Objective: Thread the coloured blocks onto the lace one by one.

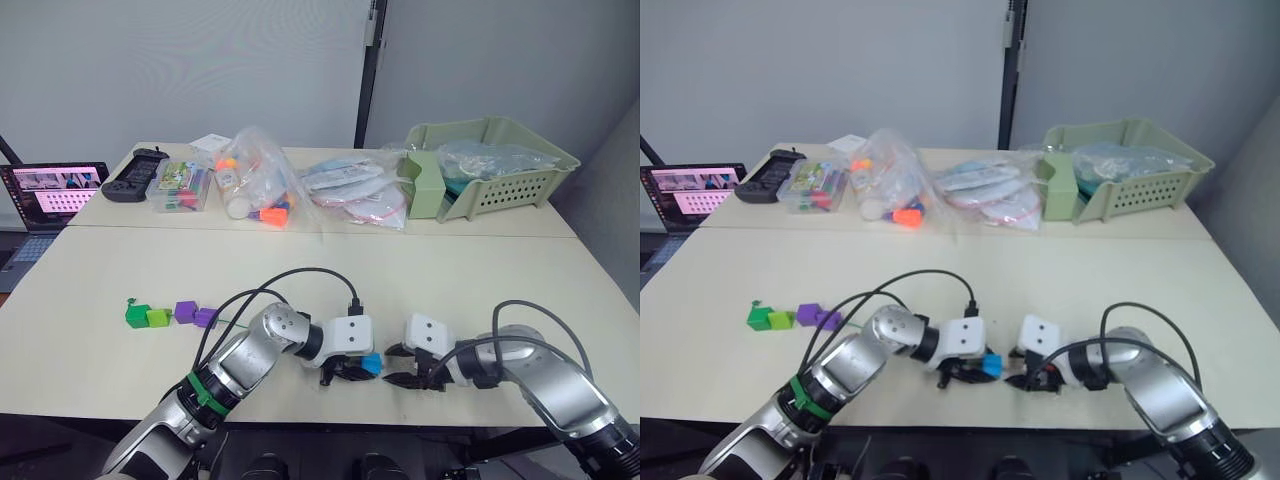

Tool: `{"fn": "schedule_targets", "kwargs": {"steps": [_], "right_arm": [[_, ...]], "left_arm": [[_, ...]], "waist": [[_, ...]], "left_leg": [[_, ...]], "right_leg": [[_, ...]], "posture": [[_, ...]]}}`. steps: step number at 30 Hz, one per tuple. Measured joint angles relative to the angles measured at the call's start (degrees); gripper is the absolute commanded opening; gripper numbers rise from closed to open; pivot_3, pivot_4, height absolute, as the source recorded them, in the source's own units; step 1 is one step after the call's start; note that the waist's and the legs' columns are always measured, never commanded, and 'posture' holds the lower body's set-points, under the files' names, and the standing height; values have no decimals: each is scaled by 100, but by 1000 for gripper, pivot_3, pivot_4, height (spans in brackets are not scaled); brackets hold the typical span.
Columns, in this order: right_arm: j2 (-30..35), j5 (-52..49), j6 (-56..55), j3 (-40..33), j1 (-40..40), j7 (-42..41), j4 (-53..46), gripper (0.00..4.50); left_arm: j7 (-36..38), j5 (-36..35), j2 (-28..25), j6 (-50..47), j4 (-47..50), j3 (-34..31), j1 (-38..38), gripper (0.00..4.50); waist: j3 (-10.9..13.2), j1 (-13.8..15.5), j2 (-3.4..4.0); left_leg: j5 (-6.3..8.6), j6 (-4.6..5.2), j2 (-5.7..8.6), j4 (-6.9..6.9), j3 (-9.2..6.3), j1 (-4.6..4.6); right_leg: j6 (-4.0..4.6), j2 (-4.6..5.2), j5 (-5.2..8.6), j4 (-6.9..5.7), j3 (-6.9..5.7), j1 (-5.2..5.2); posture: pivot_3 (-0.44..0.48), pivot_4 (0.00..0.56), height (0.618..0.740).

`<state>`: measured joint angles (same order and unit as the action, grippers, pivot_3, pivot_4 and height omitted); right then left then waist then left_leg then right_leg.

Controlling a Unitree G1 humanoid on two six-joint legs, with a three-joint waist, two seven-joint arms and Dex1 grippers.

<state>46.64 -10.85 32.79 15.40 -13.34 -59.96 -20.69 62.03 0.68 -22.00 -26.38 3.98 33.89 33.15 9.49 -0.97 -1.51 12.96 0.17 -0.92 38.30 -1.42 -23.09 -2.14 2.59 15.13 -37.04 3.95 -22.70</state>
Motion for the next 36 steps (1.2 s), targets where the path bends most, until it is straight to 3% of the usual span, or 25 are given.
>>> {"fn": "schedule_targets", "kwargs": {"steps": [3, 4, 14, 18, 26, 30, 36], "right_arm": [[-6, -3, -28, 35, -10, -28, -4, 34], [-6, -2, -38, 38, -10, -33, -6, 0], [79, 38, -165, 17, 6, -88, 21, 0], [277, 9, -181, -133, 106, -126, -15, 0], [647, -245, -173, -632, 437, -234, -234, 0], [874, -545, -90, -1377, 840, -247, -232, 0], [1122, -633, -28, -2003, 1396, -247, -159, 0]], "left_arm": [[0, -6, -7, 1, 0, -1, 0, 1369], [3, -9, -12, 3, 0, -1, 0, 1369], [162, -91, -201, 100, -34, -113, 4, 1369], [247, -148, -498, 145, -41, -329, 4, 1369], [655, -536, -1468, 349, -240, -1232, -2, 1369], [1222, -782, -2376, 663, -881, -1883, -6, 1369], [1605, -731, -2767, 1304, -1893, -2054, -48, 1369]], "waist": [[0, 2, 0], [0, 4, 0], [0, 15, 0], [0, 19, 0], [0, 14, 0], [1, 5, 1], [2, 66, -1]], "left_leg": [[0, 0, 0, 0, 0, 0], [0, 0, 0, 0, 0, 0], [0, 0, 2, 1, 1, 0], [0, 0, 2, 1, 1, -3], [0, 0, -1, 1, 2, -24], [0, 0, -3, -2, 7, -23], [0, 0, 0, -1, 11, -30]], "right_leg": [[0, 0, 0, 0, 0, 1], [0, 0, 0, 0, 0, 1], [0, 2, 0, 0, 1, 1], [0, 3, 0, -1, 0, -2], [1, 2, -1, -10, 3, -34], [3, 2, -1, -9, 3, -38], [2, 7, 0, -6, 2, -39]], "posture": [[0, 150, 740], [0, 150, 740], [0, 150, 740], [0, 150, 740], [0, 150, 740], [0, 150, 740], [0, 150, 740]]}}
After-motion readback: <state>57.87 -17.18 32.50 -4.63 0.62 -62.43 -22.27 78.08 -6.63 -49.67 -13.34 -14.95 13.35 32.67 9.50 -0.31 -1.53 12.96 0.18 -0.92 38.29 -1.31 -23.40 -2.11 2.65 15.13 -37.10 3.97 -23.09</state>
